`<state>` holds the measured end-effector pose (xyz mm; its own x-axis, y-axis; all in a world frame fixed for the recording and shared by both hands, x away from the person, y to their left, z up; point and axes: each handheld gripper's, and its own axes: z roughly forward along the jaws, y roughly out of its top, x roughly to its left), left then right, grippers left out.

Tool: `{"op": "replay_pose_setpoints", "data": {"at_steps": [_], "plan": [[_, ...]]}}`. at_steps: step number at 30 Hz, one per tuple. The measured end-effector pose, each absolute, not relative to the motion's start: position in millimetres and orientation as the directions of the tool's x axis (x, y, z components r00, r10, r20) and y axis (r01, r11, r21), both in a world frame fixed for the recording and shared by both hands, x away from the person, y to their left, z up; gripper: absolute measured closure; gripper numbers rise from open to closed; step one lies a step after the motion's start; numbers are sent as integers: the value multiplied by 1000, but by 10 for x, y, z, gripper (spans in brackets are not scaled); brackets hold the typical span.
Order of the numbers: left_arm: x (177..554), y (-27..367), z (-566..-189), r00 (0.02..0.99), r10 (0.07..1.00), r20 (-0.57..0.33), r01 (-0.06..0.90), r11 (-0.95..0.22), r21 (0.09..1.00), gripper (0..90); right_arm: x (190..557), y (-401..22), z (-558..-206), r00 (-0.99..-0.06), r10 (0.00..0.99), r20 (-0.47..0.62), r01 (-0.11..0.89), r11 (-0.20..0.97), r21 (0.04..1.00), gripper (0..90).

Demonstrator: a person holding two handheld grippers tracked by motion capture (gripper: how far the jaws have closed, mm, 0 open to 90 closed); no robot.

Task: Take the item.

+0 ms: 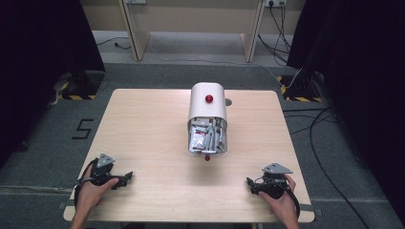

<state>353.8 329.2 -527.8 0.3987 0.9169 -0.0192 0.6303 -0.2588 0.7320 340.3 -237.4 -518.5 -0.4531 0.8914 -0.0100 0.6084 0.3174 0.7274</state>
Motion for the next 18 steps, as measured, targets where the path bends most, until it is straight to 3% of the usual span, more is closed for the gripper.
{"op": "replay_pose_setpoints", "data": {"at_steps": [18], "plan": [[3538,3293,-5278,399,917,-20,631,-259,731,0,3364,-2329,-5157,-435,900,14,604,280,746,201]]}}
